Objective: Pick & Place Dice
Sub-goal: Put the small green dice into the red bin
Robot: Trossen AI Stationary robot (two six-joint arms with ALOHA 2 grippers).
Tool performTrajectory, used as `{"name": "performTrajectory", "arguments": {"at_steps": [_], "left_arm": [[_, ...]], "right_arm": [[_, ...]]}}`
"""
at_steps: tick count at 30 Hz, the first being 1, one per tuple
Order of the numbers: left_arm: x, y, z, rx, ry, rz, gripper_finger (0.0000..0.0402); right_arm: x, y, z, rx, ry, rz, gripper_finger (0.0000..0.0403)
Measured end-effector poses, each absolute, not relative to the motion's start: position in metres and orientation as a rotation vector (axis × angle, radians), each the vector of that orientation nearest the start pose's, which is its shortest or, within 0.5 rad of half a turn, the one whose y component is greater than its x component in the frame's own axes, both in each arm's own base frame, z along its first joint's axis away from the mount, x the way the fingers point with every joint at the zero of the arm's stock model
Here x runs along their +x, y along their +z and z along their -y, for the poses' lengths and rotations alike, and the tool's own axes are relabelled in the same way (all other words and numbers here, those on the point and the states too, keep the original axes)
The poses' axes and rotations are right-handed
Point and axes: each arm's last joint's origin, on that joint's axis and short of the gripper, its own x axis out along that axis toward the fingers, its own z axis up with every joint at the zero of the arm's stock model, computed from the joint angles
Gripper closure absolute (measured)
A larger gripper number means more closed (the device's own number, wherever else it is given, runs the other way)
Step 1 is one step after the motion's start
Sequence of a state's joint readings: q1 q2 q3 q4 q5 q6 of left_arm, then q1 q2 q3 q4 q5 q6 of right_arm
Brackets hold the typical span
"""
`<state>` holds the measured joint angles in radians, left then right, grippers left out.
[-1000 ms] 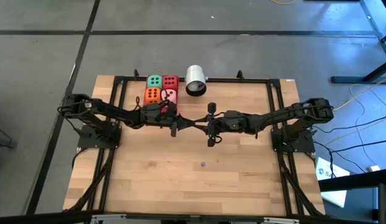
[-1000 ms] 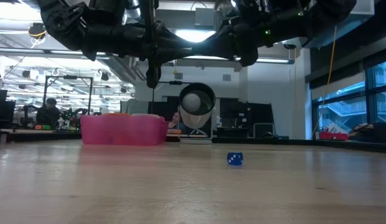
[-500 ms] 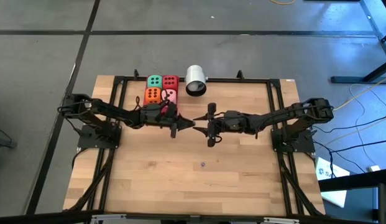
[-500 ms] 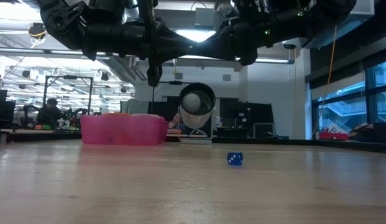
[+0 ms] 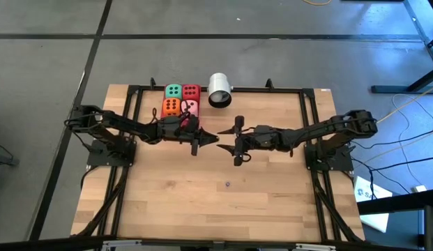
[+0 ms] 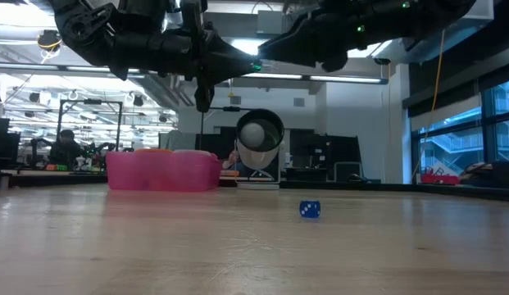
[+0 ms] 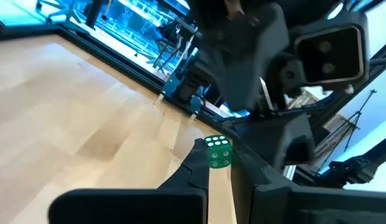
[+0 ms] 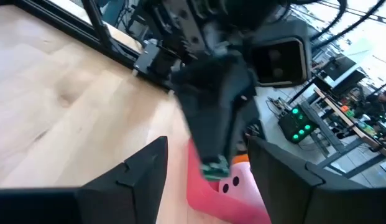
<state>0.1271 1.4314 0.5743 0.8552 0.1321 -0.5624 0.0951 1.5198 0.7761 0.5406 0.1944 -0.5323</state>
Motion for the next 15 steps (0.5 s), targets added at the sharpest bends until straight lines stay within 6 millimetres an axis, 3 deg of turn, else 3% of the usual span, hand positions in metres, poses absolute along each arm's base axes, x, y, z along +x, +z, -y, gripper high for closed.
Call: {"name": "performTrajectory", "arguments": {"at_steps": [7,15], "left_arm": [[0.273,0.231,-0.043,-0.455,0.020,0.008,0.0387],[0.240,0.260,-0.045,-0.296,0.126,-0.016,0.0387]], "right_arm": [[0.303,0.245,-0.032,-0.578,-0.098,-0.264,0.0181],[0.268,0.276,-0.031,-0.490,-0.117,-0.278,0.0181]]}}
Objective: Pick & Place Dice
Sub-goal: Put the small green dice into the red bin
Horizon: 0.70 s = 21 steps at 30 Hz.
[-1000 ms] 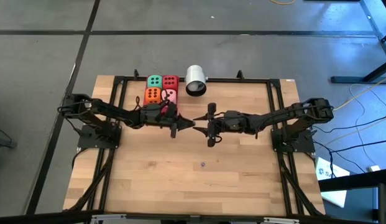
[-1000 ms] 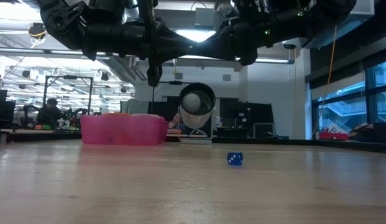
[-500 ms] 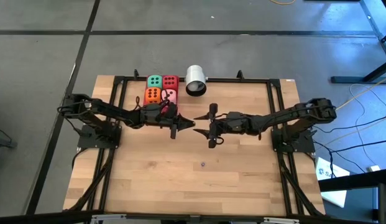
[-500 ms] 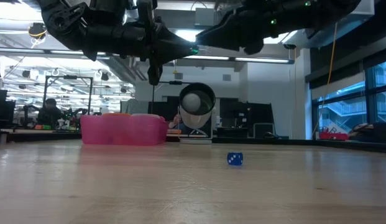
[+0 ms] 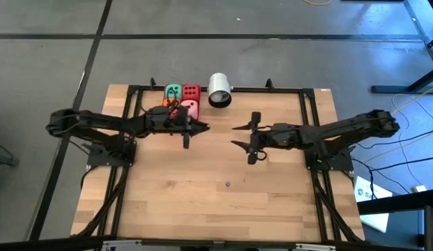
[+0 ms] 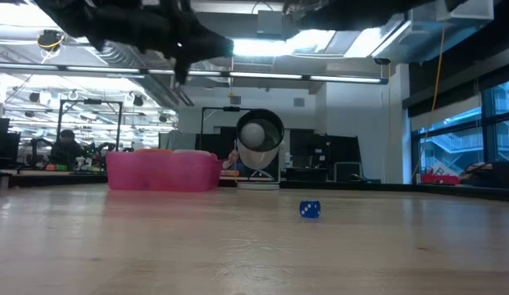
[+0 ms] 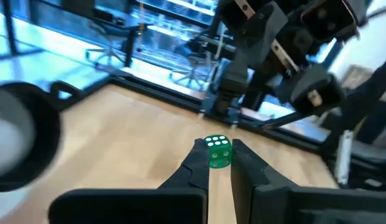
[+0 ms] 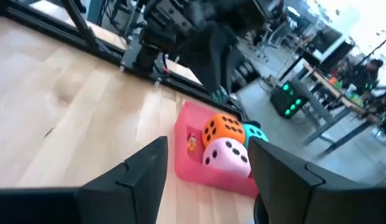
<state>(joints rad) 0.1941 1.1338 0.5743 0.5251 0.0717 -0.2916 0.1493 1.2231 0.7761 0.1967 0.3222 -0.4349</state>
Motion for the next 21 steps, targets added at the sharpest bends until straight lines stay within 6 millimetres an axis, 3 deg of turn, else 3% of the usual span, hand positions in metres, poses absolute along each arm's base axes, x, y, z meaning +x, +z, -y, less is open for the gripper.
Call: {"name": "performTrajectory", "arguments": {"at_steps": [6,10,21], "left_arm": [[0.208,0.279,-0.041,-0.190,0.229,-0.034,0.0387],[0.188,0.289,-0.037,-0.132,0.257,0.008,0.0387],[0.133,0.260,-0.031,-0.136,0.303,0.134,0.0387]], "right_arm": [[0.244,0.294,-0.027,-0.402,-0.136,-0.255,0.0181],[0.227,0.295,-0.024,-0.357,-0.159,-0.188,0.0181],[0.171,0.279,-0.015,-0.205,-0.210,0.034,0.0181]]}}
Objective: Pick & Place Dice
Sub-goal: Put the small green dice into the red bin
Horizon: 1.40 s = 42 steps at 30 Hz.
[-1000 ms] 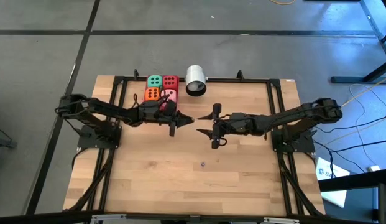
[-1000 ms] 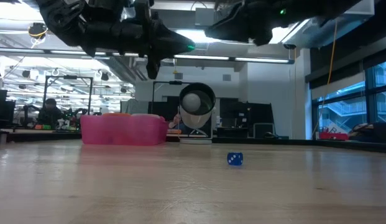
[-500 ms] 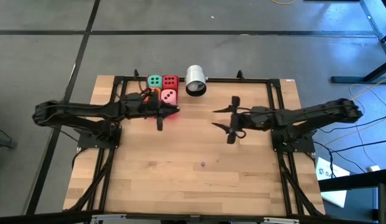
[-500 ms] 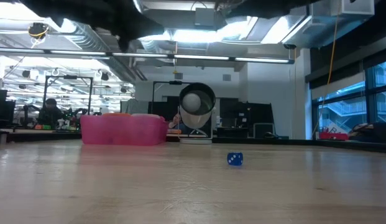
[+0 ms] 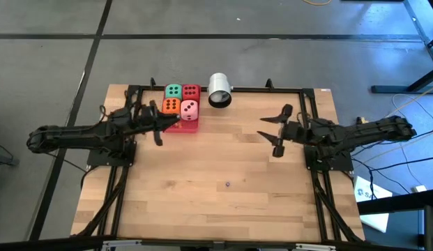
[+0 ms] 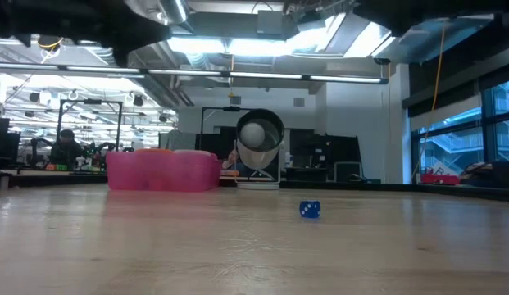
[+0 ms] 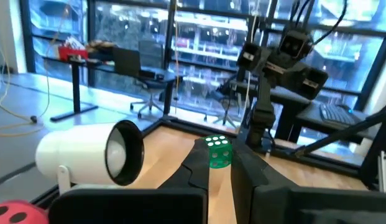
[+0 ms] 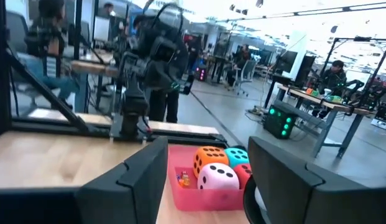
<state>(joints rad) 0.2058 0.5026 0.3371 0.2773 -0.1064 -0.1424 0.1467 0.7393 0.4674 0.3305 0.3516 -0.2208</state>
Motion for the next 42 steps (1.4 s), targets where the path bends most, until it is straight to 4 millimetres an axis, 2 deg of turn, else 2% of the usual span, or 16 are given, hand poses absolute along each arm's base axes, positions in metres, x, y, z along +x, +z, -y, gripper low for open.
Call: {"name": "performTrajectory", "arguments": {"at_steps": [5,12,19,26,31,42], "left_arm": [[0.116,0.243,-0.029,-0.141,0.348,0.190,0.0387],[0.104,0.228,-0.027,-0.157,0.385,0.236,0.0387],[0.102,0.220,-0.031,-0.150,0.551,0.163,0.0387],[0.104,0.212,-0.034,-0.174,0.635,0.096,0.0387],[0.110,0.204,-0.037,-0.211,0.693,-0.009,0.0387],[0.130,0.215,-0.052,-0.259,0.828,-0.277,0.0387]], "right_arm": [[0.157,0.277,-0.013,-0.160,-0.213,0.081,0.0181],[0.150,0.264,-0.012,-0.094,-0.210,0.077,0.0181],[0.147,0.228,-0.012,-0.004,-0.203,0.117,0.0181],[0.137,0.205,-0.011,0.055,-0.170,0.259,0.0181],[0.136,0.205,-0.011,0.057,-0.166,0.272,0.0181],[0.136,0.204,-0.012,0.048,-0.148,0.263,0.0181]]}}
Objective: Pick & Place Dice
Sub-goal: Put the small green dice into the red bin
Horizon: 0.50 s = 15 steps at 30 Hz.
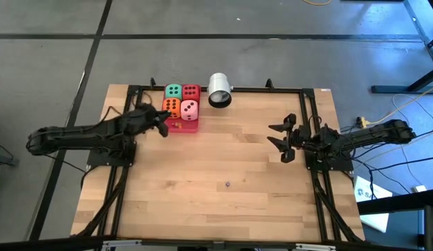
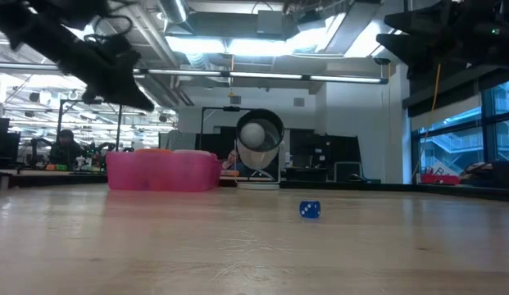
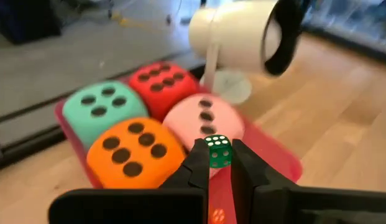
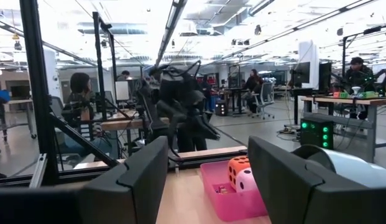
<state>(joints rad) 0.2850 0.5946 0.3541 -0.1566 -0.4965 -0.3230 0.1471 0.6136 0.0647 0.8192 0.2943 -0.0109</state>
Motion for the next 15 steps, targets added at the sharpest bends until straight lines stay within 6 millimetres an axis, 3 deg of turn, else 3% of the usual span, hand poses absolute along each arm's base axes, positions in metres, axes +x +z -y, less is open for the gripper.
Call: {"name": "performTrajectory", "arguments": {"at_steps": [7,15], "left_arm": [[0.144,0.216,-0.068,-0.310,0.803,-0.397,0.0387],[0.155,0.203,-0.087,-0.395,0.766,-0.541,0.0387]], "right_arm": [[0.137,0.203,-0.012,0.045,-0.148,0.248,0.0181],[0.137,0.202,-0.012,0.040,-0.150,0.240,0.0181]]}}
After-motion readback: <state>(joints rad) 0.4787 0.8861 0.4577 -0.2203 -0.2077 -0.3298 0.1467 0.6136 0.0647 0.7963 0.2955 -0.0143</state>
